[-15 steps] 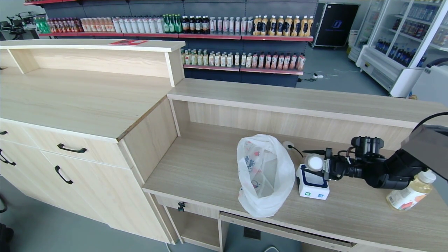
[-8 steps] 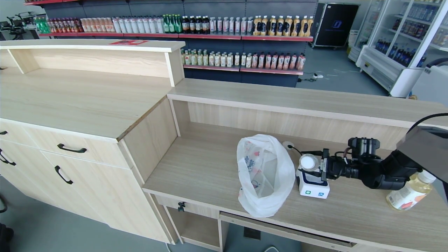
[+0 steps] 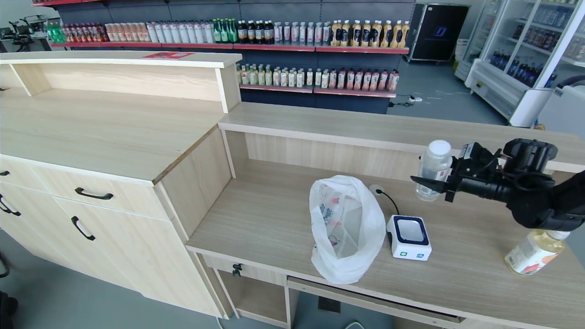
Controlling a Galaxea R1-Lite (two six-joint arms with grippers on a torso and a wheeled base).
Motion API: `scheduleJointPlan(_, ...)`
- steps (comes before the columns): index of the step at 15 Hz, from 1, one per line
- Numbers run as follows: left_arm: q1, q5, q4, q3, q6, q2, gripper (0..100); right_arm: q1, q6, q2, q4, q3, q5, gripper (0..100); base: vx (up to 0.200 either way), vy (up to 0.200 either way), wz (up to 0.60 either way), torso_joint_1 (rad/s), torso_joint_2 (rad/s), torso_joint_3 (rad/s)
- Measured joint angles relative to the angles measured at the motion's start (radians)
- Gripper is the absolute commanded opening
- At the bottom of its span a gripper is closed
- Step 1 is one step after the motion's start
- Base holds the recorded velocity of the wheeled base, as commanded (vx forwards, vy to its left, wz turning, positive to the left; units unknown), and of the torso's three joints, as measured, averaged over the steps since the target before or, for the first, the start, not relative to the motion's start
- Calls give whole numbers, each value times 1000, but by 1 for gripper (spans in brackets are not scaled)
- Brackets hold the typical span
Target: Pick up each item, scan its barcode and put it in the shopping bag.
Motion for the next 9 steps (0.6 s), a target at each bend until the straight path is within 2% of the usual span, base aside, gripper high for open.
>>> scheduleJointPlan(2,0,0,0,0,0,0,100,-44,139,-99,-5,109,-57,0,0,0,0,0,0,0)
scheduleJointPlan(3,0,0,0,0,0,0,100,-56,234,-155,-10,170,-117,0,0,0,0,0,0,0)
scheduleJointPlan(5,0,0,0,0,0,0,100,-59,439,-253,-8,261,-315,0,0,0,0,0,0,0)
scheduleJointPlan(7,0,0,0,0,0,0,100,-4,608,-329,-8,299,-554,0,0,0,0,0,0,0)
scheduleJointPlan(9,0,0,0,0,0,0,100,58,596,-373,-29,338,-788,0,0,0,0,0,0,0)
